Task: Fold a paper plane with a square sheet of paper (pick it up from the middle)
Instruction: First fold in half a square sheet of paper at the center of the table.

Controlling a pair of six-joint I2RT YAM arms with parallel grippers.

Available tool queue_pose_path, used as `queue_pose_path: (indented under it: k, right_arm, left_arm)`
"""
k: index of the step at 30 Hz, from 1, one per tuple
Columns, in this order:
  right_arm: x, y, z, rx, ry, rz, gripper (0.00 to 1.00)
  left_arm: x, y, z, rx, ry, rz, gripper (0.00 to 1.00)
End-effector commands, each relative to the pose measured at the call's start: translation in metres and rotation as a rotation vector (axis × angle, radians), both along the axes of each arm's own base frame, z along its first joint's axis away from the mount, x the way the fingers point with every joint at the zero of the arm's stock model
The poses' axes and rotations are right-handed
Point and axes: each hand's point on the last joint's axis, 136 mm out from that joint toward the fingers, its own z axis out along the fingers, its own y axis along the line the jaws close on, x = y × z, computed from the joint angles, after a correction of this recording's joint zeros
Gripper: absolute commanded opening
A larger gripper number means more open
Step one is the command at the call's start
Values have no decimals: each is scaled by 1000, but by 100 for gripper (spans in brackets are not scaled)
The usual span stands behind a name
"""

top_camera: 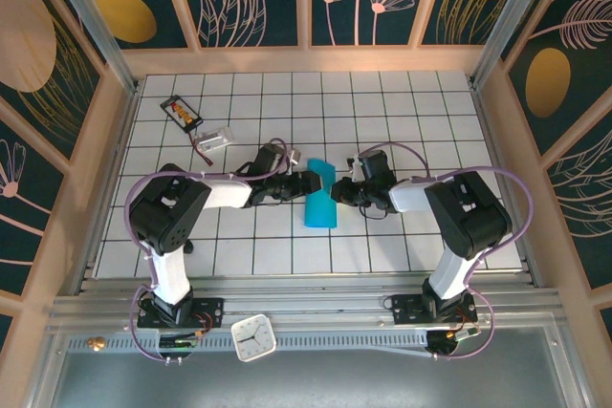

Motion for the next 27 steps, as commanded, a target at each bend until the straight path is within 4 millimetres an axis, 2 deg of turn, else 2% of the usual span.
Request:
queue_pose_path:
  k: [1,7,11,17,27]
  right_arm:
    - [0,-3,-14,-45,5,-8,14]
    - [1,-2,-13,-40,1,-6,13]
    - [4,1,-9,-28,-4,-2,13]
    - [11,6,0,-10,-22,5,14]
    - [20,10,29,13,-76,14,25]
  left_arm:
    - [-11,33,-32,125,79,68,66]
    - [-12,32,-34,139,96,60,53]
    - [-16,29,-35,135,99,55,48]
    - [-19,19,-37,123,104,63,42]
    - [-16,25,-43,150,106,141,37]
